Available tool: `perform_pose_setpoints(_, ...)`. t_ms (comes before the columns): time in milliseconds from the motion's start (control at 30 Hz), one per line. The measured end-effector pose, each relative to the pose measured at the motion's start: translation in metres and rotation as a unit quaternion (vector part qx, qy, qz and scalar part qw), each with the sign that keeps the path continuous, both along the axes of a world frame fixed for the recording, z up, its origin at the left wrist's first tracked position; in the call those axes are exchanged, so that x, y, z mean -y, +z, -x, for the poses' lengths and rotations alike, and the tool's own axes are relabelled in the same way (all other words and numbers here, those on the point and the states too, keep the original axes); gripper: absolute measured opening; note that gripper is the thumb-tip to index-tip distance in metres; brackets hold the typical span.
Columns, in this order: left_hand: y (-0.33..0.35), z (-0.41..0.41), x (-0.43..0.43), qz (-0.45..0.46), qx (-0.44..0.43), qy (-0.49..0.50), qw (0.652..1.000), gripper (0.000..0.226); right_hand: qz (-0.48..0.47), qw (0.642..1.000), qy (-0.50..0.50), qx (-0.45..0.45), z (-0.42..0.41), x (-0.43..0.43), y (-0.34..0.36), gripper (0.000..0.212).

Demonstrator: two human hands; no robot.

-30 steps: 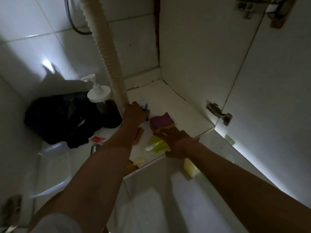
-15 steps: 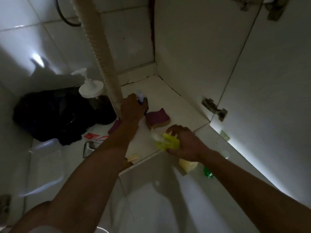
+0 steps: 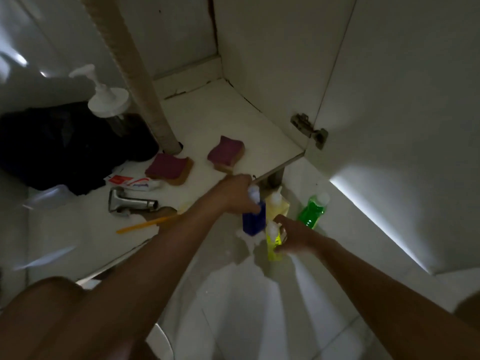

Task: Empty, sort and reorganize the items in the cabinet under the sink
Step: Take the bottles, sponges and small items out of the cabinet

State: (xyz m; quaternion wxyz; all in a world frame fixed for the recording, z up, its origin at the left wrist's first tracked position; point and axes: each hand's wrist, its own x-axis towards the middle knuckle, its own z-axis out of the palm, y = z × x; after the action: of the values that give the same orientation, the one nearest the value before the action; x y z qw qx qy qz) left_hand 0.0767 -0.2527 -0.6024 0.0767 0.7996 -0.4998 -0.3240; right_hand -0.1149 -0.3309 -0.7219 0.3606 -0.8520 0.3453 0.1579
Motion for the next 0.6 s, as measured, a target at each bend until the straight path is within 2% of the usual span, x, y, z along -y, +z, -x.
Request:
perform_pose_setpoints(100, -0.049, 0.018, -0.021, -0.071, 0.005, -0.012, 0.997, 0.038, -0.005, 0.999, -0.035, 0.025, 0.003, -0.013, -0.023, 0.072)
perform_pose_setpoints(200, -0.104, 0.018, -0.036, -0.093, 0.019, 0.040, 0.995, 0.047, 0.003, 0.997, -0.063, 0.050, 0.001, -0.018, -0.047, 0.077)
perform_pose_setpoints(333, -0.136, 0.015, -0.045, -0.039, 0.057, 0.114, 0.991, 0.050, 0.044, 0.992, -0.084, 0.084, -0.011, -0.024, -0.053, 0.074)
perform_pose_setpoints(500, -0.160, 0.016, -0.049, 0.058, 0.042, 0.192, 0.979, 0.032, 0.064, 0.984, -0.116, 0.118, -0.030, -0.033, -0.065, 0.054)
perform_pose_setpoints(600, -0.167, 0.016, -0.048, 0.067, 0.020, 0.214, 0.974, 0.051, 0.060, 0.983, -0.118, 0.125, -0.033, -0.036, -0.066, 0.047)
